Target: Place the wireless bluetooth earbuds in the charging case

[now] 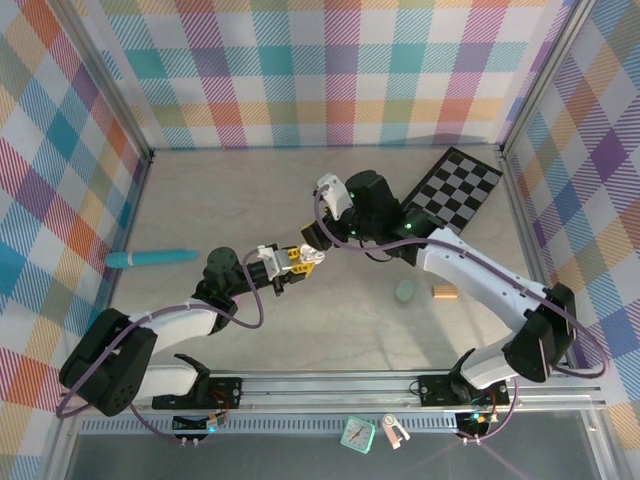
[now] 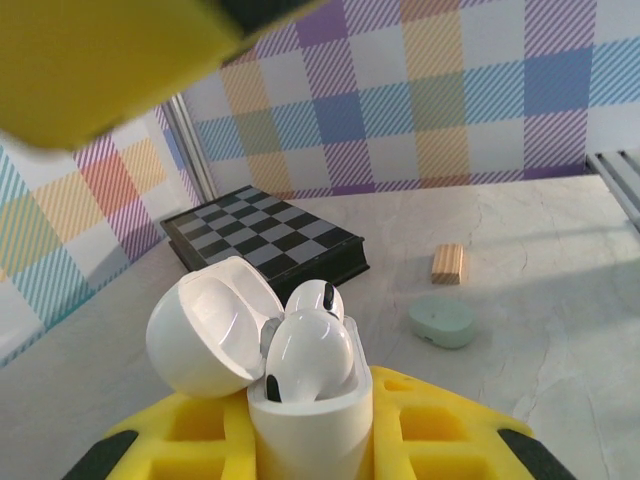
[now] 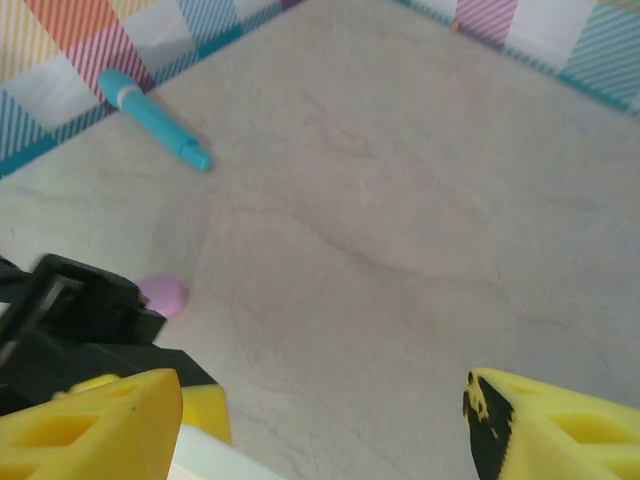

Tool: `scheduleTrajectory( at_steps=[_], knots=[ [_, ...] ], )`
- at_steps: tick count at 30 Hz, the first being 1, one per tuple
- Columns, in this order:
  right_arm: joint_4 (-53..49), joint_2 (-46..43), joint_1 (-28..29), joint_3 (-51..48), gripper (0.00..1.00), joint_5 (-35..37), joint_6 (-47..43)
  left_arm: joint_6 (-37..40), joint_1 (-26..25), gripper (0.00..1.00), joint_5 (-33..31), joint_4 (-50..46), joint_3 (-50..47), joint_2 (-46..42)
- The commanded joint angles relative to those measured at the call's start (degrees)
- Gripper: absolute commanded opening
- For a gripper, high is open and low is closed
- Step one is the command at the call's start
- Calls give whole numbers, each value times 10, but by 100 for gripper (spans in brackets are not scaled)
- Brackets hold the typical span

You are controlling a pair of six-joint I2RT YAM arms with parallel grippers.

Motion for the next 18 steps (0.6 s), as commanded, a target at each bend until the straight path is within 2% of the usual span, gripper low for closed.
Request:
scheduleTrajectory(
  at_steps=[1, 7, 13, 18],
  knots=[
    [-47, 19, -10, 31, 75, -34, -26, 87, -5, 15, 9, -94, 11, -44],
    [-99, 48, -12, 47, 80, -56, -106, 96, -5, 15, 1, -117, 9, -68],
    [-163, 31, -10, 40, 80, -139, -192, 87, -5, 15, -11, -102, 6, -70],
    [-149, -9, -10, 11, 80, -122, -212, 69, -5, 15, -19, -101, 12, -60]
  ],
)
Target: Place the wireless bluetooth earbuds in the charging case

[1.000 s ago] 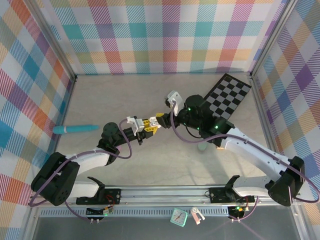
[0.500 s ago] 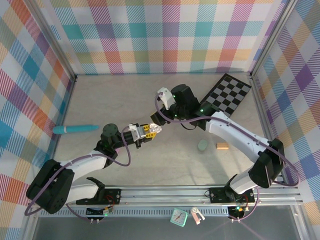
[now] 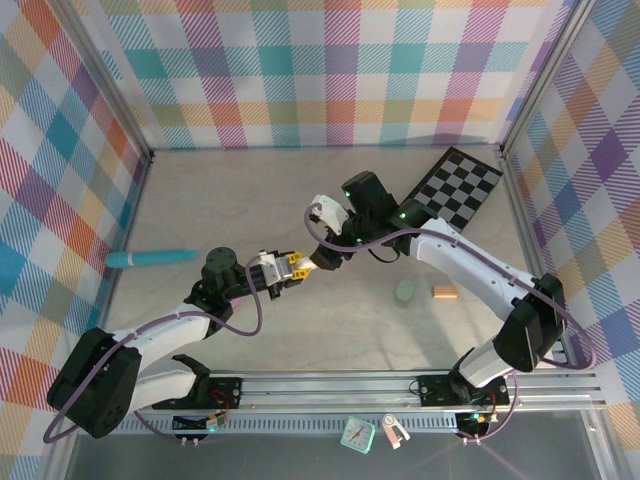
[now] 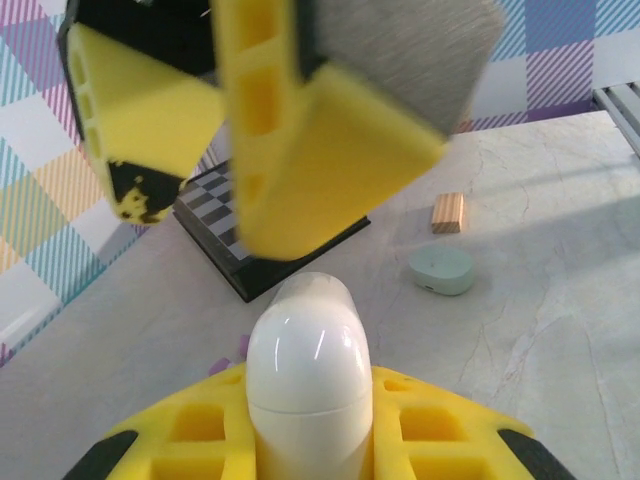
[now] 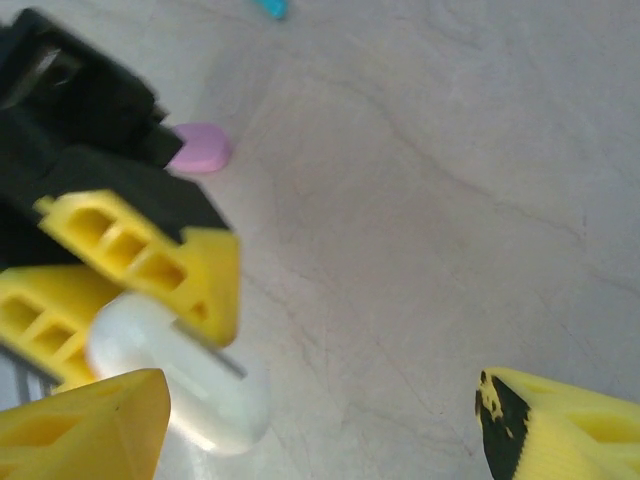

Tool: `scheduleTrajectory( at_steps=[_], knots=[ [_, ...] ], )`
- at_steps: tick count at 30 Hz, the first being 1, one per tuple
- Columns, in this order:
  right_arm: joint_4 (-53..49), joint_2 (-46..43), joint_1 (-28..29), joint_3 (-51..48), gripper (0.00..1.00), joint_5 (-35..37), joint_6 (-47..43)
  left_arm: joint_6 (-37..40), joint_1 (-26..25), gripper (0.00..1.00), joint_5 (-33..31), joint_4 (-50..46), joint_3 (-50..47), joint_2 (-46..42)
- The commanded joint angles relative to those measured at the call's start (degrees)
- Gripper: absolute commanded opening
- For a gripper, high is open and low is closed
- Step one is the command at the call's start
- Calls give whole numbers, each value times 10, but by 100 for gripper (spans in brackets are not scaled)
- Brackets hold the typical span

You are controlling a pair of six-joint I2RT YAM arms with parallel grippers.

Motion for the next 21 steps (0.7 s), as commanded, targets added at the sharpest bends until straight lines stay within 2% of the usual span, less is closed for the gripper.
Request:
scheduleTrajectory(
  at_steps=[1, 4, 8, 13, 19, 21],
  knots=[
    [-5, -41, 3, -19, 80, -8, -36, -8, -5, 15, 2, 25, 10, 2],
    [35, -71, 1, -53, 81, -1, -61, -24, -5, 15, 17, 41, 12, 7],
    [91, -122, 2, -132, 85, -50, -181, -38, -5, 15, 46, 18, 27, -2],
    [56, -126, 2, -130, 85, -73, -266, -45, -6, 15, 71, -12, 41, -23],
    [53, -100, 2, -111, 78, -88, -301, -58, -9, 15, 86, -13, 50, -28],
    [60, -90, 2, -105, 71, -103, -295, -63, -9, 15, 87, -12, 53, -28]
  ],
)
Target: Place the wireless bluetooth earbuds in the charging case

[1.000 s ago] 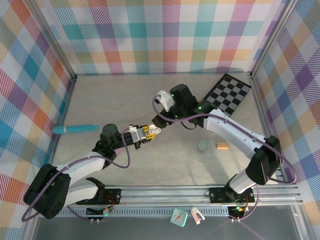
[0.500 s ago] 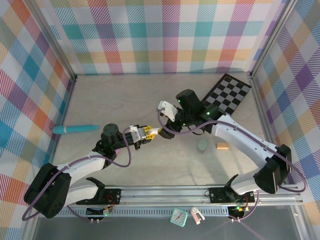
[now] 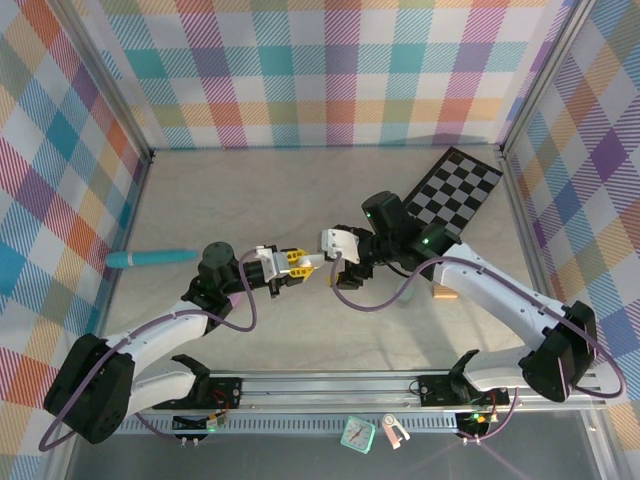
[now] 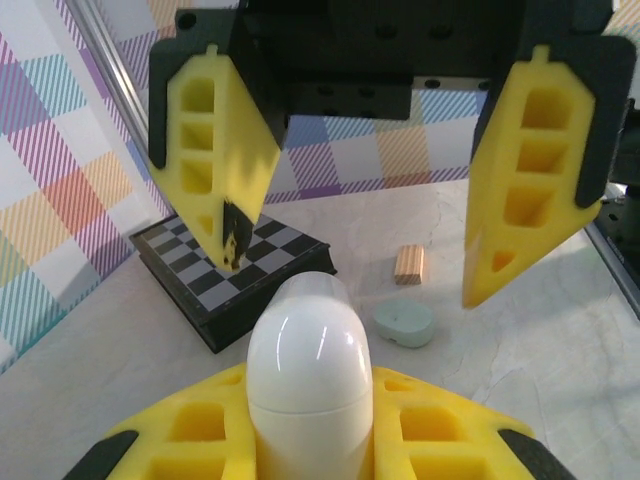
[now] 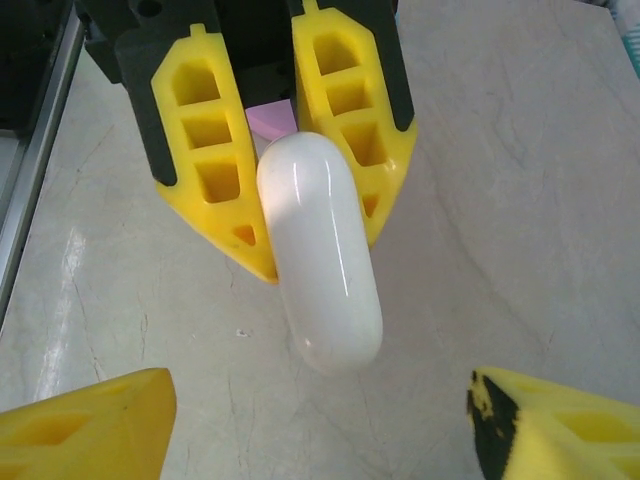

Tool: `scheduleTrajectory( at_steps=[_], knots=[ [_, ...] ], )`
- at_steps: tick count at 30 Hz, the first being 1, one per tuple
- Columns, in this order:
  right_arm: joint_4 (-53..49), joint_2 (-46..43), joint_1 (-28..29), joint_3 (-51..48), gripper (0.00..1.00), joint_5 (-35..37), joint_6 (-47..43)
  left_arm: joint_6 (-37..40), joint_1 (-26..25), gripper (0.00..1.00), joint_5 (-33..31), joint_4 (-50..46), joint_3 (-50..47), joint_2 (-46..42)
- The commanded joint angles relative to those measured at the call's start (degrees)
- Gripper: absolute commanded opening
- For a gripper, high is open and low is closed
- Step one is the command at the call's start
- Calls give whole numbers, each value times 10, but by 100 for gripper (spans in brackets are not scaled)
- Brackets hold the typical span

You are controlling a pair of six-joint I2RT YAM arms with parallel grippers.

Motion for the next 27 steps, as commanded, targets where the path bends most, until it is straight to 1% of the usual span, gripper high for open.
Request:
scheduleTrajectory(
  at_steps=[1, 2, 4, 8, 10, 11, 13, 14, 16, 17, 19, 20, 21, 23, 24, 25, 27],
  knots=[
    [8, 20, 2, 24, 64, -47, -24, -12, -8, 15, 25, 4, 22, -11],
    [8, 26, 2, 29, 59, -55, -19, -14, -8, 15, 25, 4, 23, -10],
    [11, 38, 2, 34, 58, -64, -13, -16, -9, 15, 24, 5, 24, -8],
    [17, 52, 1, 38, 48, -72, -10, -21, -9, 15, 23, 9, 24, -7],
    [21, 52, 2, 36, 39, -76, -9, -22, -9, 15, 22, 9, 23, -8],
    [24, 51, 2, 34, 32, -76, -8, -21, -9, 15, 21, 7, 23, -9],
    [25, 47, 2, 30, 29, -76, -6, -20, -9, 15, 18, 7, 21, -10],
    [26, 45, 1, 28, 25, -75, -5, -19, -9, 16, 18, 6, 20, -9],
    [26, 42, 2, 22, 20, -71, -2, -17, -9, 18, 18, 6, 22, -6],
    [26, 41, 1, 20, 19, -69, 1, -17, -9, 20, 18, 8, 22, -5],
    [28, 40, 1, 15, 19, -61, 8, -17, -9, 28, 13, 16, 20, -3],
    [32, 40, 0, 13, 19, -57, 13, -19, -9, 37, 6, 23, 18, -3],
    [36, 40, -4, 10, 19, -51, 22, -33, -10, 50, -10, 37, 13, -4],
    [51, 40, -14, 1, 19, -38, 48, -54, -10, 72, -36, 61, 3, -6],
    [67, 40, -23, -7, 19, -31, 69, -58, -10, 91, -45, 71, -4, -8],
    [82, 41, -29, -14, 19, -24, 91, -60, -10, 100, -52, 77, -9, -11],
    [129, 45, -50, -32, 19, -11, 161, -61, -10, 100, -77, 78, -20, -20]
  ],
)
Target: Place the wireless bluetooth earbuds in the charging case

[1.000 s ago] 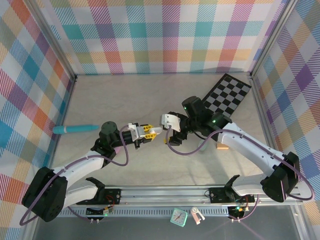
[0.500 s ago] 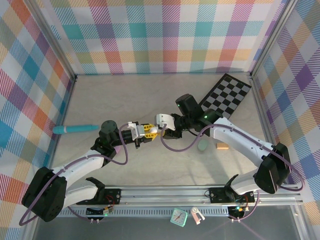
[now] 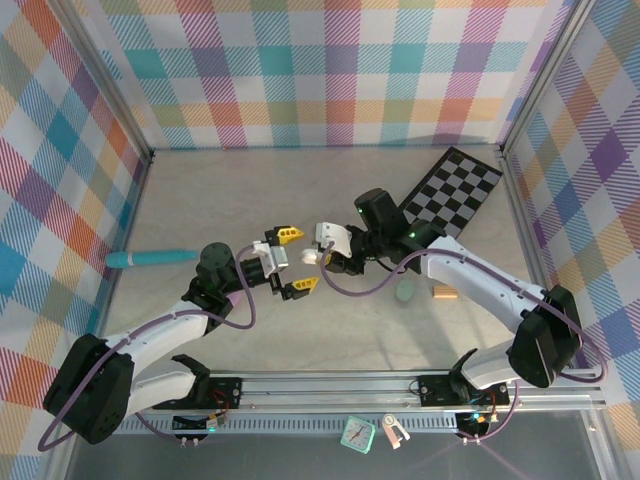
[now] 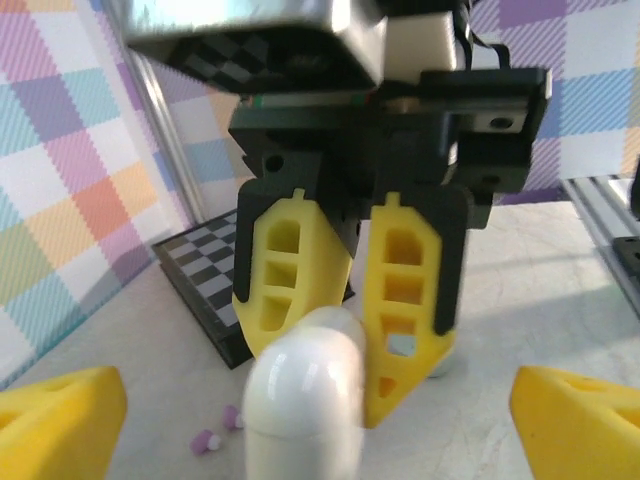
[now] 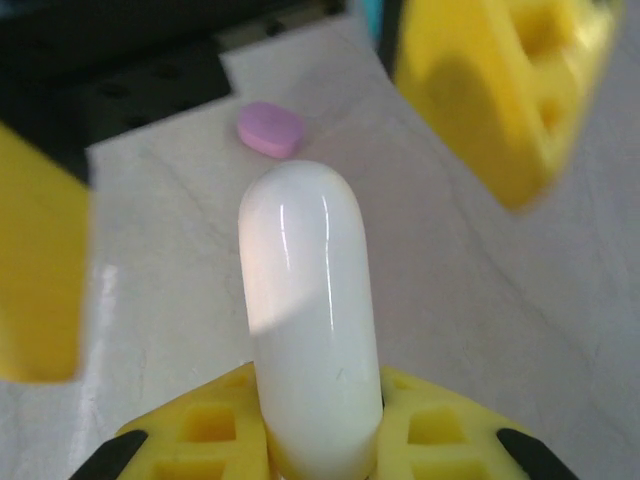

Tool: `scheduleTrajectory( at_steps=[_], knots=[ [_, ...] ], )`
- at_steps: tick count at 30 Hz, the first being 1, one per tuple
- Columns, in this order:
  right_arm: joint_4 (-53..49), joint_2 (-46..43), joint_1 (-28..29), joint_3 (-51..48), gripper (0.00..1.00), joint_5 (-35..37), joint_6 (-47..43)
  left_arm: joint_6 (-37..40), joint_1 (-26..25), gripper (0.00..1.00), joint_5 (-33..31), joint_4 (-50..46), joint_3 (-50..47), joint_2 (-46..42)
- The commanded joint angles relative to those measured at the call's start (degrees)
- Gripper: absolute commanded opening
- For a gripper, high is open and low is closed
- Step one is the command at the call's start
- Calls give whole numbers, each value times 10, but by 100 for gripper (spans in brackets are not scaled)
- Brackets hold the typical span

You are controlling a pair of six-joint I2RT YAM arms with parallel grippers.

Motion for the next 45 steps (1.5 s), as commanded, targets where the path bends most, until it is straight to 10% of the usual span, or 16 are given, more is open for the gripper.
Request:
scheduleTrajectory(
  at_steps=[1, 7, 15, 31, 45],
  knots=[
    [97, -1, -33, -29, 19, 22, 131, -13, -5, 100, -49, 36, -22, -21],
    [231, 84, -67, -48, 19, 58, 384, -26, -6, 100, -158, -20, -44, -52],
    [167, 288, -67, 103, 19, 53, 569, -79, -7, 100, -246, -201, -12, -102],
    [69, 511, -70, 327, 30, 83, 558, -318, -5, 100, -533, -557, 80, -157],
    [145, 322, -83, 184, 84, 74, 491, -260, 9, 100, -574, -916, 312, 125]
  ],
)
